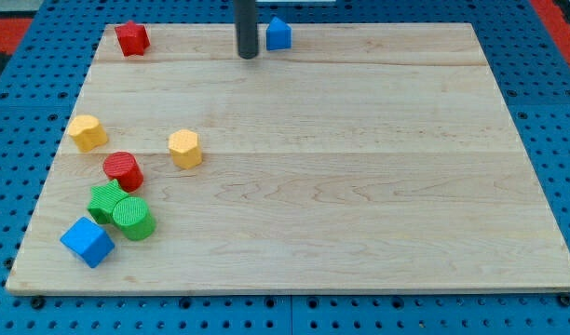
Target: Move red circle towards top center
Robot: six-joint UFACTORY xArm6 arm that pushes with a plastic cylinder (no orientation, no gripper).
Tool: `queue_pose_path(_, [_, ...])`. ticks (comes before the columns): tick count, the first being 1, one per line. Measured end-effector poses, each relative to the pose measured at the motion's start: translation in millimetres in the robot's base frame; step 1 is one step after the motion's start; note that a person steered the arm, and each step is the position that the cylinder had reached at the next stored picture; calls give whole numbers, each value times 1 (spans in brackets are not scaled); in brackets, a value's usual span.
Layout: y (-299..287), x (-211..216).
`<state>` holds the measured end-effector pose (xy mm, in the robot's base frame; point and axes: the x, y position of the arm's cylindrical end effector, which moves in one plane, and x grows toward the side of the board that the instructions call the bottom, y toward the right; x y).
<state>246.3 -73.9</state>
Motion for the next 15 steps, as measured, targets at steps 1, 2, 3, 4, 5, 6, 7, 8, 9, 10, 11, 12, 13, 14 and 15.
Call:
queue_pose_path(1, [6, -41])
queue_pose_path(2, [43, -39])
queue_pose_path(3, [80, -34])
queue_pose_path(4, [63, 49])
queue_pose_path(5, [47, 130])
queue_pose_path(6, [47, 155])
queue_pose_path(7, [52, 158])
queue_pose_path(8, [38, 168])
queue_pose_path(9, [-36, 140])
queue_pose_path(10, [-96, 118])
queue_pose_path(11, [-124, 158])
queue_pose_path(12, [-144, 176])
queue_pose_path(13, [-158, 200])
queue_pose_path(14, [-171, 219])
queue_pose_path(15, [-99, 219])
